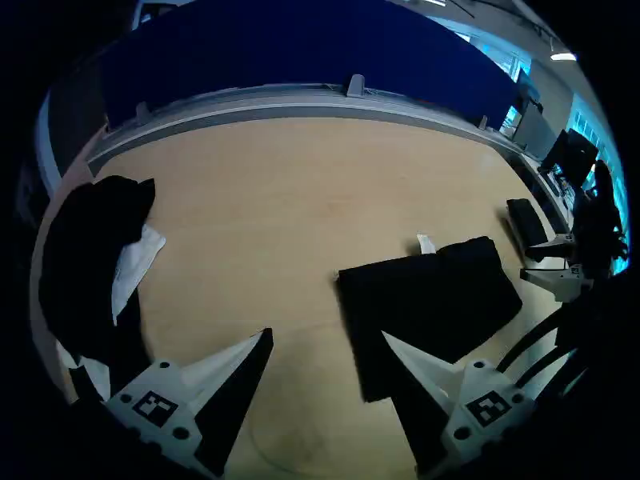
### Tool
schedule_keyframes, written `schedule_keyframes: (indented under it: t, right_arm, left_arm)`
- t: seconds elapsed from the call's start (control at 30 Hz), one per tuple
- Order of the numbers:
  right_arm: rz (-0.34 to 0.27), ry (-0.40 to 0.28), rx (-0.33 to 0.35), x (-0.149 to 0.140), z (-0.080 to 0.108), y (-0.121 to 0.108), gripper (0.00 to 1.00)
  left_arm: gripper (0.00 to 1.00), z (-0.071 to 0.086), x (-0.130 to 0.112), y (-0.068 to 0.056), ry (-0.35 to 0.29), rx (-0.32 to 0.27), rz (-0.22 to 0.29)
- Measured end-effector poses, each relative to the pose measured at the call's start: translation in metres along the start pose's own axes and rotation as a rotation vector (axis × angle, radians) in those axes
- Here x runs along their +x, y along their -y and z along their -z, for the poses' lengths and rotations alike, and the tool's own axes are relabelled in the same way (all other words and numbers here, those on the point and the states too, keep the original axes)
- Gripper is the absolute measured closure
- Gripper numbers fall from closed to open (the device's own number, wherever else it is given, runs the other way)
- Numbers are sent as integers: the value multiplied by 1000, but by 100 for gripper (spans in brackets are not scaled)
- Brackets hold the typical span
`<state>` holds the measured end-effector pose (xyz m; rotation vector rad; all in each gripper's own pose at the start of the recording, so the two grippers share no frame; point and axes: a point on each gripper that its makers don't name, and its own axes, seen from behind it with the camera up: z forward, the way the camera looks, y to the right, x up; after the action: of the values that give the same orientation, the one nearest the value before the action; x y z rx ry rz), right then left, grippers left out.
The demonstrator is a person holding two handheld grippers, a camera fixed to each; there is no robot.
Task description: Fold towel
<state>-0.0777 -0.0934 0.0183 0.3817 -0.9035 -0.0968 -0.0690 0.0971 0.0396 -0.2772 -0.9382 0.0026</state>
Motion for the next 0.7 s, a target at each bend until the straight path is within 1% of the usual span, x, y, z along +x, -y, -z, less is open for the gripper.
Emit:
schedule_keyframes:
  t: [0.1, 0.3, 0.5, 0.7]
  right_arm:
    - [12, 6, 5, -6, 5, 3, 1]
    - [23, 13, 15, -17, 16, 10, 1]
    - [34, 23, 32, -24, 19, 15, 1]
    - [69, 39, 68, -29, 19, 20, 1]
  left_arm:
    - [10, 8, -6, 1, -8, 7, 12]
    - [10, 22, -23, 4, -14, 33, 7]
    - [10, 29, -35, 3, -12, 40, 7]
    - [10, 38, -39, 5, -28, 52, 10]
